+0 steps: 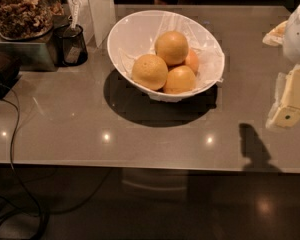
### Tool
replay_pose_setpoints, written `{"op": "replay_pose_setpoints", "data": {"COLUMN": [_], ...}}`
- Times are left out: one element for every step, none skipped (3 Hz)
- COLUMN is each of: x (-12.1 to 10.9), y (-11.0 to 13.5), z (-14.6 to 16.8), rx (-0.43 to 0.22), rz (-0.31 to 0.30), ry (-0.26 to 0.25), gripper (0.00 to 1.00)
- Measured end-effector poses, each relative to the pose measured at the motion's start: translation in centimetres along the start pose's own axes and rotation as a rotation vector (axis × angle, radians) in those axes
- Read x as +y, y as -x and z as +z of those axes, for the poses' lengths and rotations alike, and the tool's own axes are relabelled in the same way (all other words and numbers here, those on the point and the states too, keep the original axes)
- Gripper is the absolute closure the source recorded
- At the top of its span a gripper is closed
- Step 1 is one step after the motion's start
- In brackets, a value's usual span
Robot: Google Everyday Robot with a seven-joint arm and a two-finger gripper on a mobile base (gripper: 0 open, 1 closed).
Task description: Pick orange from white bowl
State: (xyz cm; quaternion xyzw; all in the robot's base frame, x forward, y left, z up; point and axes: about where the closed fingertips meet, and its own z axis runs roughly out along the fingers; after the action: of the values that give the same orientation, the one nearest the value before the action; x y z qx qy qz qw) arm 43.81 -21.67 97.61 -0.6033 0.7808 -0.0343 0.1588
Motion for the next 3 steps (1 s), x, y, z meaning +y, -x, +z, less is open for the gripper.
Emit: {"op": "replay_pose_setpoints", "data": {"x": [0.0, -0.4, -3.2], "y": [0.0, 0.3, 1.4], "z": [0.0, -0.2, 0.4], "rx": [0.0, -0.021, -0.054], "rz": [0.0, -0.008, -0.069], "ry": [0.0, -0.012, -0.011], "gripper": [0.0, 0.0, 0.0]}}
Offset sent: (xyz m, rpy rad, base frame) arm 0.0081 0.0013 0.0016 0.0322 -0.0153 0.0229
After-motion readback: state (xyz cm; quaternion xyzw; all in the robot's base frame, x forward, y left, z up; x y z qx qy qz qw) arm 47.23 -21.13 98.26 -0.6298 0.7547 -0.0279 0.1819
